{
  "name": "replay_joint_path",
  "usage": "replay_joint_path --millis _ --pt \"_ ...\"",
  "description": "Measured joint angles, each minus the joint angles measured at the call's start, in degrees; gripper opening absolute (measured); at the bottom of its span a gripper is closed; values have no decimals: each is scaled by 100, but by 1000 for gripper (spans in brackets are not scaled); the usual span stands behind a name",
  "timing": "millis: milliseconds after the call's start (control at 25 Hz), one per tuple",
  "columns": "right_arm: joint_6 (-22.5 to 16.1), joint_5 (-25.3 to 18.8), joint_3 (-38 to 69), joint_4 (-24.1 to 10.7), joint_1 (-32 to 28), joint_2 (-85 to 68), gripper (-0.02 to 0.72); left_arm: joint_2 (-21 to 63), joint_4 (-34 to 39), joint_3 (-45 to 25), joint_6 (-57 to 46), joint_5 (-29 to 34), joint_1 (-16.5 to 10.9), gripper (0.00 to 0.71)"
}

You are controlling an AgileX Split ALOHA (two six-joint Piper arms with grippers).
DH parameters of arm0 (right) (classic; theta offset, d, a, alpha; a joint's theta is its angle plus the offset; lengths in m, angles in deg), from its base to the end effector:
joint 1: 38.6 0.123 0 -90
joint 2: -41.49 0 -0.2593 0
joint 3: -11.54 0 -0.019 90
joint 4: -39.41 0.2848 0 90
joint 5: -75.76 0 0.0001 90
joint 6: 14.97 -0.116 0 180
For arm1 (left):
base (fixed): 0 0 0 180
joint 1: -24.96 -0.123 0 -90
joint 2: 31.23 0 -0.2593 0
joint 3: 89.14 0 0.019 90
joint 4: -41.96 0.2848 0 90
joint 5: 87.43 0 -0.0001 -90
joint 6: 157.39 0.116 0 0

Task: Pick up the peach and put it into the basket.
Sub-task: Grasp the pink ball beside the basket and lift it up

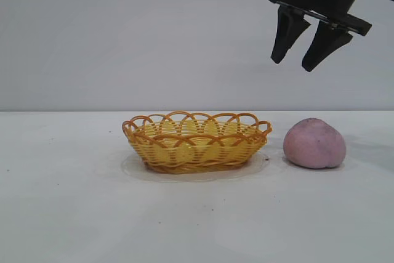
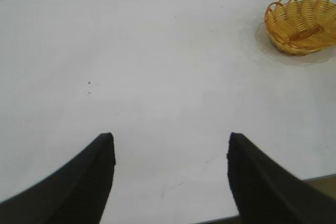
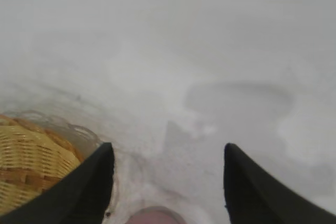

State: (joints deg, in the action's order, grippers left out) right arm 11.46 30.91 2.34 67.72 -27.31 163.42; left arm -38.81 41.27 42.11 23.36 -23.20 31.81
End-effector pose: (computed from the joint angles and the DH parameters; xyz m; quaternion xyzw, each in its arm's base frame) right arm 0.4387 0.1272 0.1523 -0.1783 0.9442 0.1763 0.2136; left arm 0.0686 -0.0095 0.2719 0.0580 0.8665 -0.0324 0.4947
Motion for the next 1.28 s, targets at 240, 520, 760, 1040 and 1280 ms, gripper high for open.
replay_joint_path --millis 240,520,760,1040,1280 --pt "0 0 0 0 0 0 446 4 0 0 25 0 -145 410" --pt "0 -47 0 -38 0 0 446 13 -9 0 34 0 -830 410" --pt "0 -319 0 -137 0 0 446 13 -9 0 34 0 -846 410" --pt "0 -957 0 -571 0 0 446 13 -9 0 47 0 -846 410" --pt "0 -1492 0 -637 5 0 446 13 -9 0 60 0 -846 410"
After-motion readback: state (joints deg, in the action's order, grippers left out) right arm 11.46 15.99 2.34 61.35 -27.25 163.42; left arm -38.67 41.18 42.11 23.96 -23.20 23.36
